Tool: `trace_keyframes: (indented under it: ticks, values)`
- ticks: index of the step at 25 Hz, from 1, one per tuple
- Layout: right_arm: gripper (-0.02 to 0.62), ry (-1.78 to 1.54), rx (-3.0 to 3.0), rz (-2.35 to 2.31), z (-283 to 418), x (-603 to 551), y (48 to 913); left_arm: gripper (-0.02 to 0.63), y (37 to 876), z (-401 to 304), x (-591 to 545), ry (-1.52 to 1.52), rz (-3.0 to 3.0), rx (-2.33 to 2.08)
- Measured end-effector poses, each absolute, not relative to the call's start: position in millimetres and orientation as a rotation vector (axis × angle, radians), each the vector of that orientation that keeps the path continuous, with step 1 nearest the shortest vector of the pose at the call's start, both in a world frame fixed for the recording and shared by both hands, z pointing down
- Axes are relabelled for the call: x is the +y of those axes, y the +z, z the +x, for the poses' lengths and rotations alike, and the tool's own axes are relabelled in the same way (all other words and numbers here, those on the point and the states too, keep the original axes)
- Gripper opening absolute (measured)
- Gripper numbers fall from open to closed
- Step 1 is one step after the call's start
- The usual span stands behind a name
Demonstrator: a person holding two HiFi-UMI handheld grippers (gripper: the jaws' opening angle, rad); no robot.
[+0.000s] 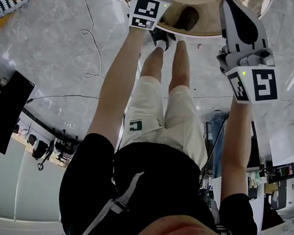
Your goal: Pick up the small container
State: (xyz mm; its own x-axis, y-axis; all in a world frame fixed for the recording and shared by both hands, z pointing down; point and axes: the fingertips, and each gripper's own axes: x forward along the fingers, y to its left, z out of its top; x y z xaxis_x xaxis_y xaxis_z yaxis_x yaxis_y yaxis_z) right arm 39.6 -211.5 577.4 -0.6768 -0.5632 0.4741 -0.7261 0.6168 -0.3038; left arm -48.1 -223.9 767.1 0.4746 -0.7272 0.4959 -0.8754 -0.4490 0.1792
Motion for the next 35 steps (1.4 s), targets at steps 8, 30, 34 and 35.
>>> trace_keyframes:
  ticks: [8,30,34,35]
  values:
    - [0.003,0.629,-2.53,1.079,36.6,-205.7,527.0,0.144,697.5,-49.5,-215.5,0.451,2.379,-1.331]
    - [0.003,0.419,-2.605,1.254,38.1,-150.7,309.3,0.144,412.4,-69.4,-152.3,0.355,2.419,-1.325]
    - [0.003,0.337,-2.63,1.282,40.6,-149.3,273.8,0.144,363.3,-68.9,-145.3,0.34,2.45,-1.313]
    - [0.003,0.328,-2.634,1.284,40.2,-147.2,268.0,0.144,354.1,-69.0,-141.1,0.335,2.455,-1.305]
